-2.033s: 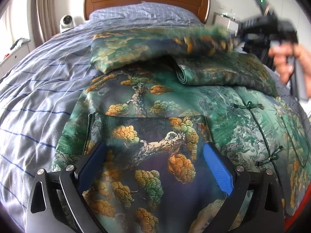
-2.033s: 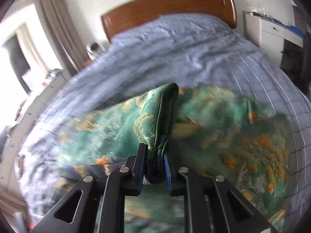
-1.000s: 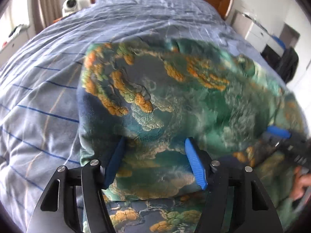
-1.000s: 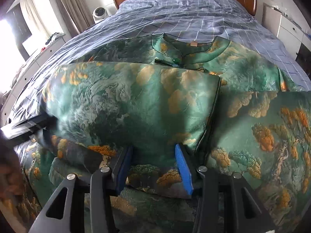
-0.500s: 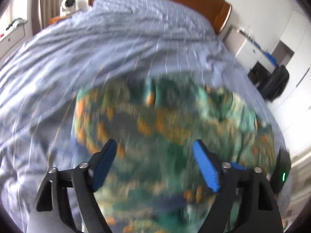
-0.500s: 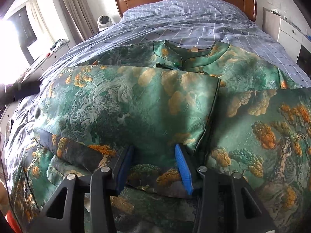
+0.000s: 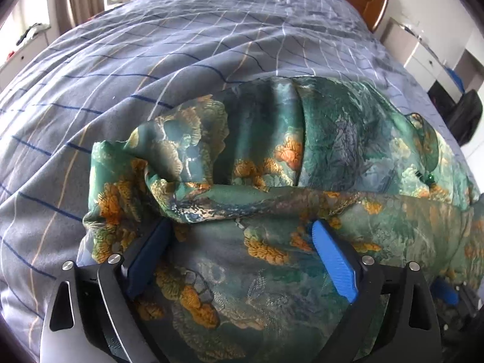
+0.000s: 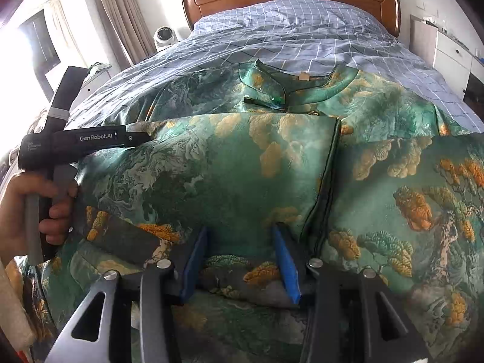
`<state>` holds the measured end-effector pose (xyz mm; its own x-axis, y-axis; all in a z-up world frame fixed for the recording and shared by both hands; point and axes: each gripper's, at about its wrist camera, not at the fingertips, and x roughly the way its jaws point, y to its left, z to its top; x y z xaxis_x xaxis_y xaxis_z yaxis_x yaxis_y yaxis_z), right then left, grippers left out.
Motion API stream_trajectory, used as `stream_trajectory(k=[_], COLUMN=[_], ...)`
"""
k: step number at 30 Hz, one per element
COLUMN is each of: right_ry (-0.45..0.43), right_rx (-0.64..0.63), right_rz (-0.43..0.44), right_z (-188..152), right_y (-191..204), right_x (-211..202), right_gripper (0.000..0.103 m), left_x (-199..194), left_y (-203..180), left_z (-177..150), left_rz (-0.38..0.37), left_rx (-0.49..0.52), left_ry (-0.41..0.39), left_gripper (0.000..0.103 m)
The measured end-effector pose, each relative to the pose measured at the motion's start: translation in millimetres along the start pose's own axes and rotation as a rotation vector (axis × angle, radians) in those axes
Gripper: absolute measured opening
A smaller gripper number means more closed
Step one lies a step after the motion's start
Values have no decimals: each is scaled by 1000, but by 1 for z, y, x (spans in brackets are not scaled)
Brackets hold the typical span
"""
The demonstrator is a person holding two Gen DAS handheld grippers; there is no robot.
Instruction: Fold large clothes
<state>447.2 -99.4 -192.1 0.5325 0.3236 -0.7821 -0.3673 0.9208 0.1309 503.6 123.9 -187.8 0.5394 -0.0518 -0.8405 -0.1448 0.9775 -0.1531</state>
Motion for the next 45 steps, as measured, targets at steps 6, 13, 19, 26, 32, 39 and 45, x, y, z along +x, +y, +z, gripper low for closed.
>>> stream_trajectory(k=[6,13,19,26,32,39,45], right_ry=[3,-32,-87,-93,-7,64,138], right_rx=[-23,-72,-103,-15,125,324,317], right_rz=[-31,-87,-63,-161,-207,-27,44], right_z=[2,-3,-36,-106,-174,-242,-250], right_y=[6,17,18,-50,-122,-154,-140], right_x=[1,-25,-116,-217,-273,-286,-251], right_gripper=[46,49,74,74,74,74,75], left_x=[-34,-135,-216,-252,-225,-196,-189], left_y=[-9,-1,32,102,116,88,64], left_z=[-19,-99,-172,-216,-249,-269,-274], left_rz=[29,-123,-130,-80,-158,-326,-293], left_rx=[89,212,237,67,-9,62,139], left_ry=[-51,-38,-57,-58,39,132,166], left_gripper=[95,97,99,100,100,99,96])
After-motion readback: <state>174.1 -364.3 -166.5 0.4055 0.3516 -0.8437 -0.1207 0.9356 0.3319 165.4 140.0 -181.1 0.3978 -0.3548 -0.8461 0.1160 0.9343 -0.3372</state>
